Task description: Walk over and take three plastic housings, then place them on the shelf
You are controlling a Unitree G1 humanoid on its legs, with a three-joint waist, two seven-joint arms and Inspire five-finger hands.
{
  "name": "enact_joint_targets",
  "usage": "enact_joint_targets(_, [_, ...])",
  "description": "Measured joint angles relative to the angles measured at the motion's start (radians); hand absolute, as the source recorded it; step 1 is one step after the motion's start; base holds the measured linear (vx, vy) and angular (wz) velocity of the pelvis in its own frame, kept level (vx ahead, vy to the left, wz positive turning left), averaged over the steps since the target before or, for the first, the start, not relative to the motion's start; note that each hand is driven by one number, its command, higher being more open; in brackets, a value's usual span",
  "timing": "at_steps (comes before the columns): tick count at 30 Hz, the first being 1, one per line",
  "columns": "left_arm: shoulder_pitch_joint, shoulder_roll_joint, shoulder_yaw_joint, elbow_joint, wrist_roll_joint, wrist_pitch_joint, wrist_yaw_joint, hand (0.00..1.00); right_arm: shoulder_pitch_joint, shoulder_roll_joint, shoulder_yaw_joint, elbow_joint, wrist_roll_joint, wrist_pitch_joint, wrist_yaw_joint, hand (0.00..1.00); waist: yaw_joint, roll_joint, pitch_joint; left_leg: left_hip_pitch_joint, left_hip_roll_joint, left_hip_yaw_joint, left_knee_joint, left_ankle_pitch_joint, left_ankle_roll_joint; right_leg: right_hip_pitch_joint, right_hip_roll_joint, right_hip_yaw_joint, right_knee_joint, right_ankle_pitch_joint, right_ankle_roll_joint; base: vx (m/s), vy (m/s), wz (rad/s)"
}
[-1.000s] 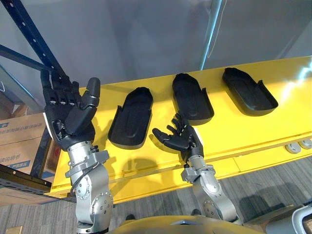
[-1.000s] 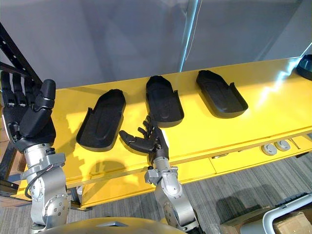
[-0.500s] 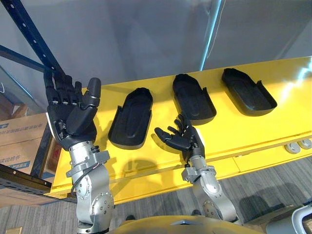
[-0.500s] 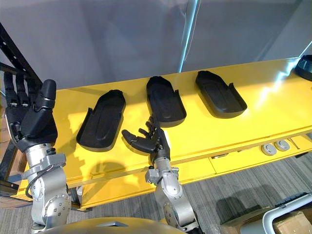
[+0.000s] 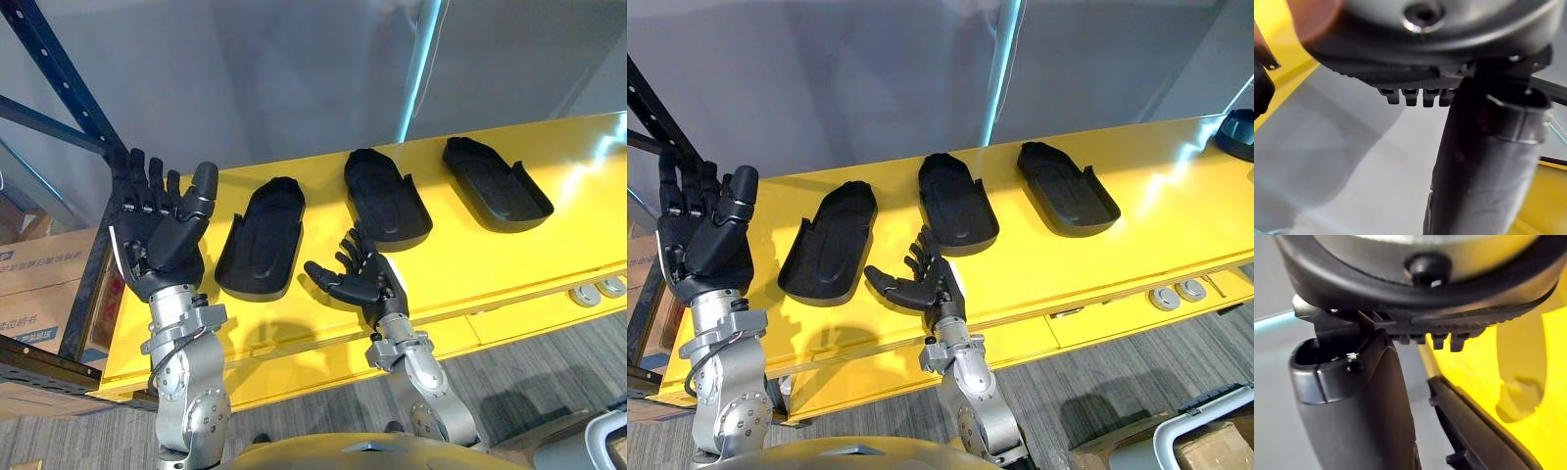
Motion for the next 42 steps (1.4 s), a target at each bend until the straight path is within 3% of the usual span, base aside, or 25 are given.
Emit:
enact_joint_targets(11, [0.013, 0.013, 0.005, 0.056, 0.104, 0.114, -0.101, 1.0, -0.074, -0.011, 0.001, 0.055, 0.001, 0.002, 0.017, 1.0, 0.012, 0.0, 0.0, -0.014, 0.0, -0.048, 0.0, 0.007, 0.002, 0.019, -0.001, -0.045, -0.002, -0.002, -0.002, -0.01, -0.001, 0.11])
enact_joint_targets(22, [0.046, 0.033, 0.048, 0.139, 0.153, 0.158, -0.151, 1.0, -0.218, -0.033, -0.065, 0.211, 0.001, 0.002, 0.02, 1.0, 0.039, 0.0, 0.0, -0.015, 0.0, -0.078, -0.001, 0.02, 0.003, 0.042, -0.002, -0.078, -0.001, -0.007, -0.006, -0.02, -0.001, 0.09])
enact_joint_targets(35, [0.046, 0.043, 0.052, 0.154, 0.189, 0.167, -0.178, 1.0, -0.376, -0.047, -0.179, 0.397, -0.001, -0.006, 0.012, 1.0, 0.081, 0.003, 0.003, -0.031, 0.0, -0.117, -0.001, 0.036, 0.003, 0.054, -0.002, -0.113, -0.001, -0.007, -0.006, -0.02, -0.001, 0.09])
enact_joint_targets(42, [0.043, 0.047, 0.076, 0.19, 0.19, 0.236, -0.213, 1.0, -0.456, -0.048, -0.199, 0.477, -0.001, -0.004, 0.02, 1.0, 0.091, 0.007, 0.012, -0.031, -0.001, -0.127, -0.003, 0.038, 0.003, 0.062, -0.002, -0.124, -0.001, -0.007, -0.007, -0.01, -0.001, 0.04])
